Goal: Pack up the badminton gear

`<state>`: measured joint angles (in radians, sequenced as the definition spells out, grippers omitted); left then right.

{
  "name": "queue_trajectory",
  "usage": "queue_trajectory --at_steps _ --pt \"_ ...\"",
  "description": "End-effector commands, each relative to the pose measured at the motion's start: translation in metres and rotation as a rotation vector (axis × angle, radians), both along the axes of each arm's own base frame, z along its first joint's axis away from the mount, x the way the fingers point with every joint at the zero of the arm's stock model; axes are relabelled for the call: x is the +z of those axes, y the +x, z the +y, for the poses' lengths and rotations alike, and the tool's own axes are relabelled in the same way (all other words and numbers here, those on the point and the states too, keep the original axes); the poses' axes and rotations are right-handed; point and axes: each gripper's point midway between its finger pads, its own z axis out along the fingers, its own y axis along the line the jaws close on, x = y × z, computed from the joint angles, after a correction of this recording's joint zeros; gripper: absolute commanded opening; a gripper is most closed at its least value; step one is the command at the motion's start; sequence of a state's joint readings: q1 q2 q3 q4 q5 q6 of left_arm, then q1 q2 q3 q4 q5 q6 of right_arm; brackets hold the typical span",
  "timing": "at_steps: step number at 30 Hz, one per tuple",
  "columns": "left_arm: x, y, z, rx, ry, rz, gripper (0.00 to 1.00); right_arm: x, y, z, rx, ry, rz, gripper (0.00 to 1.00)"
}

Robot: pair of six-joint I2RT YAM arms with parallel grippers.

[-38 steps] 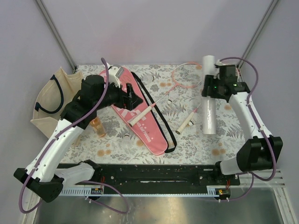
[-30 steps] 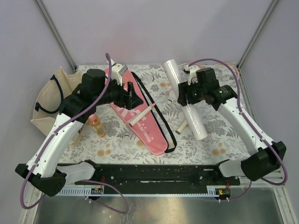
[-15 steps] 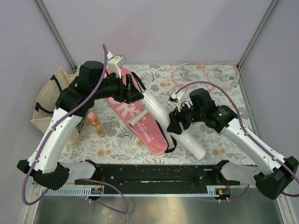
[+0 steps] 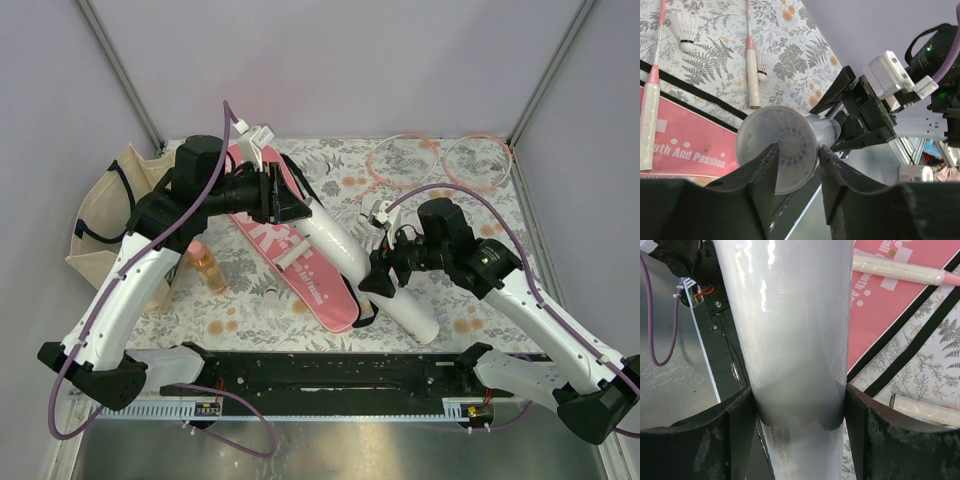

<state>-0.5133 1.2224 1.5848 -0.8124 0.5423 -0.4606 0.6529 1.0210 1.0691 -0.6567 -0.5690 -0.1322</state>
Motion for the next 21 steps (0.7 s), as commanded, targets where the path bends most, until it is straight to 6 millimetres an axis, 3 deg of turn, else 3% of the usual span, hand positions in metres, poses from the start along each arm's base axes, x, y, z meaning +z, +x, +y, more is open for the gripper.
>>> queue_trajectory --at_steps 1,5,13,21 --pt "0.02 -0.017 -0.012 -0.1 -0.12 -0.02 0.33 0.02 -0.003 0.008 0.062 0.071 -0.085 0.56" --pt "0.025 -0.022 -0.015 -0.126 -0.174 -0.009 0.0 0.015 0.002 0.006 0.045 0.047 -0.094 0.56" --pt "0.02 -0.011 -0.003 -0.08 -0.189 0.034 0.0 0.006 0.007 0.001 0.037 0.007 -0.126 0.56" --pt "0.032 0.013 0.02 0.012 -0.222 0.025 0.0 0.002 0.013 -0.007 -0.004 -0.024 -0.166 0.56"
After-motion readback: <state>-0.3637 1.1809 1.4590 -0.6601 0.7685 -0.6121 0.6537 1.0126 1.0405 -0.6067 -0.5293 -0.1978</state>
